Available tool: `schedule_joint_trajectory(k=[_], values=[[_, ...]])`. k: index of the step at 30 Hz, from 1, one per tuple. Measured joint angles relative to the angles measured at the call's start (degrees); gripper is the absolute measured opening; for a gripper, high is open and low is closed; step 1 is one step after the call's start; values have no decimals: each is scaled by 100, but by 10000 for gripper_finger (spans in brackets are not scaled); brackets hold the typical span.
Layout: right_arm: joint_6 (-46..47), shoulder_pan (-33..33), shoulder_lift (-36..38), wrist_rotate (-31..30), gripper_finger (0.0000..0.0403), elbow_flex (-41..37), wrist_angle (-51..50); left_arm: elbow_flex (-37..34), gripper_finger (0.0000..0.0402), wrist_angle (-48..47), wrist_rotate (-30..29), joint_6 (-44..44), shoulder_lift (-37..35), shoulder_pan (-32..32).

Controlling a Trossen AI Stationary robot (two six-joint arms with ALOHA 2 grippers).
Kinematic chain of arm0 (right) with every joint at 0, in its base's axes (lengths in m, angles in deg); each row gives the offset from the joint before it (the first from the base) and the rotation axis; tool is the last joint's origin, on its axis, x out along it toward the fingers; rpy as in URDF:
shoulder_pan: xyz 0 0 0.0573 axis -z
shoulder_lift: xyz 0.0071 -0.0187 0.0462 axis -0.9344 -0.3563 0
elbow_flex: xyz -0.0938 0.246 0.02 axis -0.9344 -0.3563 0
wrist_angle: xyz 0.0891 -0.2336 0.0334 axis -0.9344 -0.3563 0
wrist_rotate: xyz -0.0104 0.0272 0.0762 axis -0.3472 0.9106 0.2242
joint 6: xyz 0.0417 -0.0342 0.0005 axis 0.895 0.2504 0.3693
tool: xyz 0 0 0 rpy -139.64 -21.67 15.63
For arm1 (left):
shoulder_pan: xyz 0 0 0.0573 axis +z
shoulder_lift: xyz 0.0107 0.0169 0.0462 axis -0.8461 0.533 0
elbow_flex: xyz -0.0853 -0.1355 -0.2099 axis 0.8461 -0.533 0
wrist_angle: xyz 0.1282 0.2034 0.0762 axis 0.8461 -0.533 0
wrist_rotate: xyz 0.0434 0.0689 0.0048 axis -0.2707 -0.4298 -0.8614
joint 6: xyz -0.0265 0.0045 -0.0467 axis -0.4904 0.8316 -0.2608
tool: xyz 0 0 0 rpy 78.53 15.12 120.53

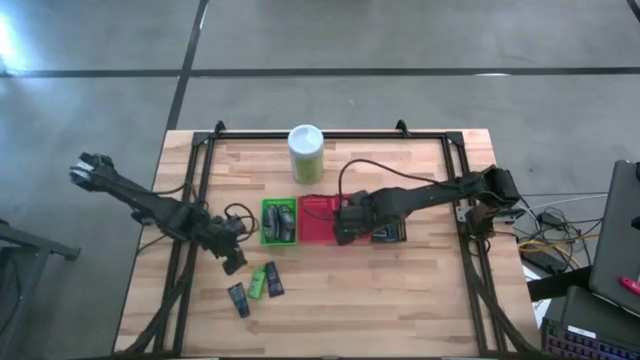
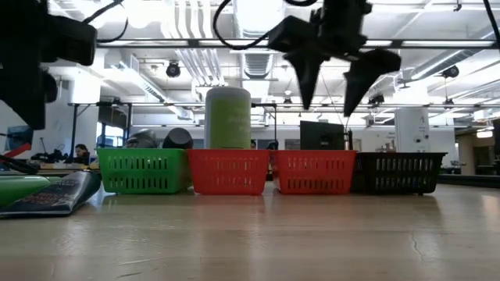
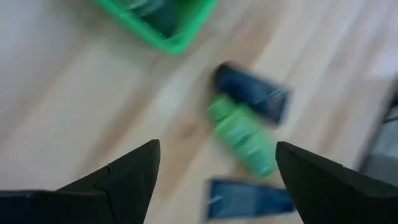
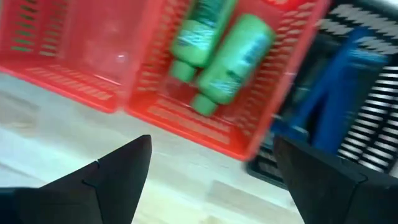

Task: Pick & Place Travel size toiletries
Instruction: Put the green shampoo bottle into the right red bin

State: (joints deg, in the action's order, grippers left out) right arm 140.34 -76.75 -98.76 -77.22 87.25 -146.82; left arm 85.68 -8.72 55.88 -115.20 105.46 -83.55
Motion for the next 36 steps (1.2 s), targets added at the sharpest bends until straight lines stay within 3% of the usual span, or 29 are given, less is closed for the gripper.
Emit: schedule_joint_trajectory(k=[4, 14, 25, 36], values=[[-132, -39, 160, -267, 331, 29, -697, -97, 323, 669, -110, -694, 133, -178], [-1899, 568, 728, -600, 334, -405, -850, 827, 323, -193, -487, -2537, 1534, -446], [-3070, 1036, 1195, -872, 335, -666, -753, 1942, 323, -280, 381, -2749, 3686, -713], [-3444, 1246, 1276, -869, 307, -800, -718, 2364, 323, -171, 817, -3523, 4615, -872]])
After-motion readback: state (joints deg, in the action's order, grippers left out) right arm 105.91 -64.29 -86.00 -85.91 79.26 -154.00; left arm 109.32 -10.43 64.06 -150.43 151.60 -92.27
